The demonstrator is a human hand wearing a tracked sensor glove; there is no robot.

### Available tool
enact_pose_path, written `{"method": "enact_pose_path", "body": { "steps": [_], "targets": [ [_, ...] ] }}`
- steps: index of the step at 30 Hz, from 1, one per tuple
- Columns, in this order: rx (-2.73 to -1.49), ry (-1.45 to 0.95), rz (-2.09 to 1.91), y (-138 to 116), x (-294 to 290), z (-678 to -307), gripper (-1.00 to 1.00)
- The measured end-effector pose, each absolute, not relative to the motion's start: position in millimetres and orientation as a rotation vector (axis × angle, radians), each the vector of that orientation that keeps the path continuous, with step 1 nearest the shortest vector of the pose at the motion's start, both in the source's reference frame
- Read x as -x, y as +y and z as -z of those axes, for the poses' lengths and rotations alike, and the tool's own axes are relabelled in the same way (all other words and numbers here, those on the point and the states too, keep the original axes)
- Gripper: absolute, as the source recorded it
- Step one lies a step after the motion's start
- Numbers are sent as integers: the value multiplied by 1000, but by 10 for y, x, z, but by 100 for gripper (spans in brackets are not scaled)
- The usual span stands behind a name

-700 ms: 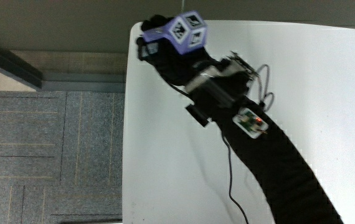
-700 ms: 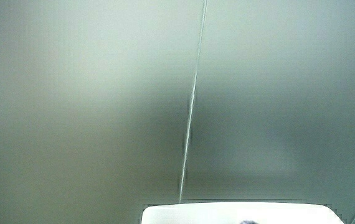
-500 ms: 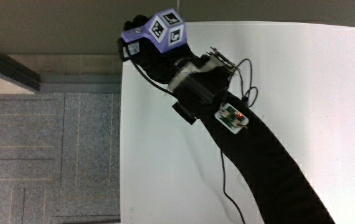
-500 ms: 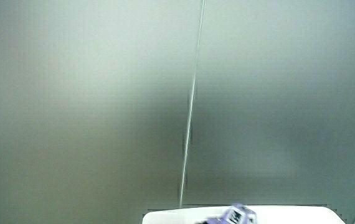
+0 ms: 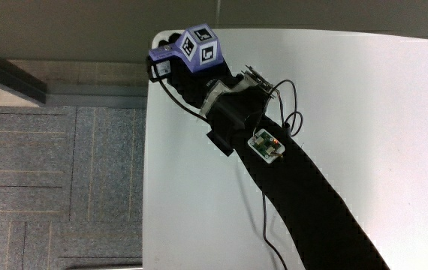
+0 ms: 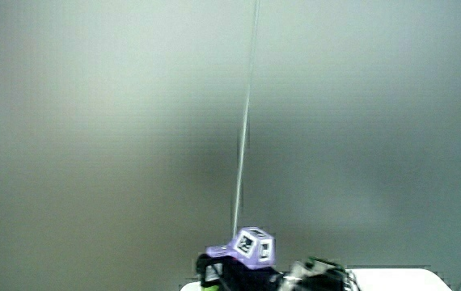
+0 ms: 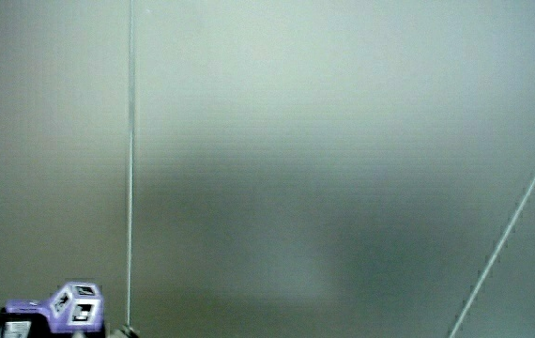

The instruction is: Place green brick

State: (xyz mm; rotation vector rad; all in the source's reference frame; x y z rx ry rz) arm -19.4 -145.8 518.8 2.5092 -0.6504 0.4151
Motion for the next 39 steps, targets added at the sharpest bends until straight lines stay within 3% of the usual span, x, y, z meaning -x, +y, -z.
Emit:
{"method": "enact_pose_path", "body": {
  "steps": [14,30,37,39],
  "targets": [
    [-2445,-609,-559,-1460,-10,-5321,0],
    [-2438,-567,-611,-1363,-181,-5378,-70],
    [-2501,-568,-596,-1317,-190,-5335,-100],
    [-2499,-573,-598,-1329,-209,-5362,-100]
  ]
}}
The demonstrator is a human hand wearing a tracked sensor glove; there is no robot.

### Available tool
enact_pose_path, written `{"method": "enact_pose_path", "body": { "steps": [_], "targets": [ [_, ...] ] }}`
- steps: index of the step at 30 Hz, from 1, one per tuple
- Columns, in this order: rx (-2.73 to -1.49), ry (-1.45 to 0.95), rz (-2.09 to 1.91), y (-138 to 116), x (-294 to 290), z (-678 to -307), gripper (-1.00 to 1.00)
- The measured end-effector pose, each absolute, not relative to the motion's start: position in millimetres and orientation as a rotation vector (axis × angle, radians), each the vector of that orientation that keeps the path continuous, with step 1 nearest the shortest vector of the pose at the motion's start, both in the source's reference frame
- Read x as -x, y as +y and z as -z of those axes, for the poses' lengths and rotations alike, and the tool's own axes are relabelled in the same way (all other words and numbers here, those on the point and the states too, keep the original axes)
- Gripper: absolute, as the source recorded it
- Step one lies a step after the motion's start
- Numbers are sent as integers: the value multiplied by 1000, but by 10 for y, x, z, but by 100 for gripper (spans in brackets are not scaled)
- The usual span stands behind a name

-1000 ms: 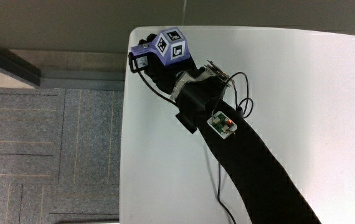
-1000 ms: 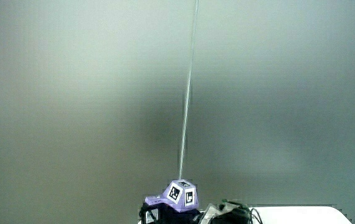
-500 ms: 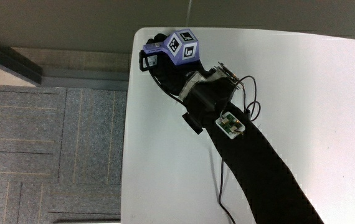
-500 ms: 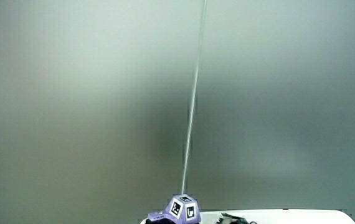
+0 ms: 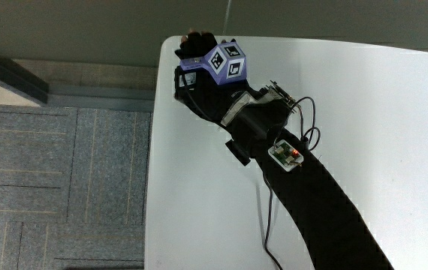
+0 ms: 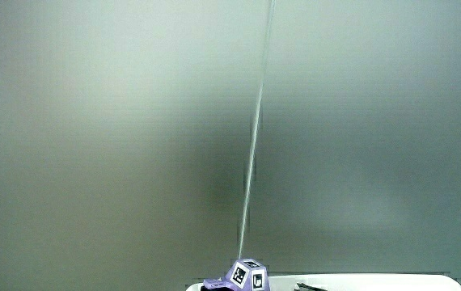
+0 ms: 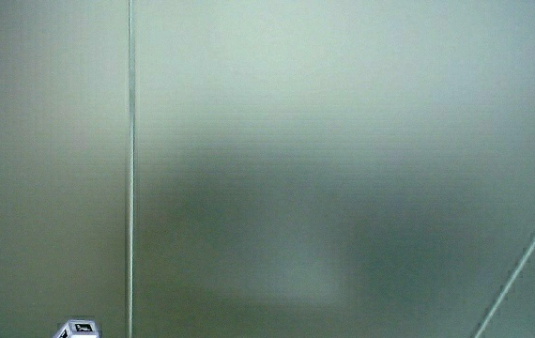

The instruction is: Place green brick

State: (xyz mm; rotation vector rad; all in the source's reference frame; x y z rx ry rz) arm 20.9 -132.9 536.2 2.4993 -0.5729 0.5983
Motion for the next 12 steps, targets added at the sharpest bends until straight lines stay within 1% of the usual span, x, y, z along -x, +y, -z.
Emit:
{"method": "enact_pose_path", "body": {
  "steps": [5,6,9,12],
  "targets": [
    [-2522,-562,-599,-1317,-275,-5344,-100],
    [-2509,-560,-606,-1322,-292,-5402,-100],
    [-2523,-556,-613,-1294,-330,-5347,-100],
    [-2515,-565,-640,-1296,-398,-5391,-100]
  ]
}}
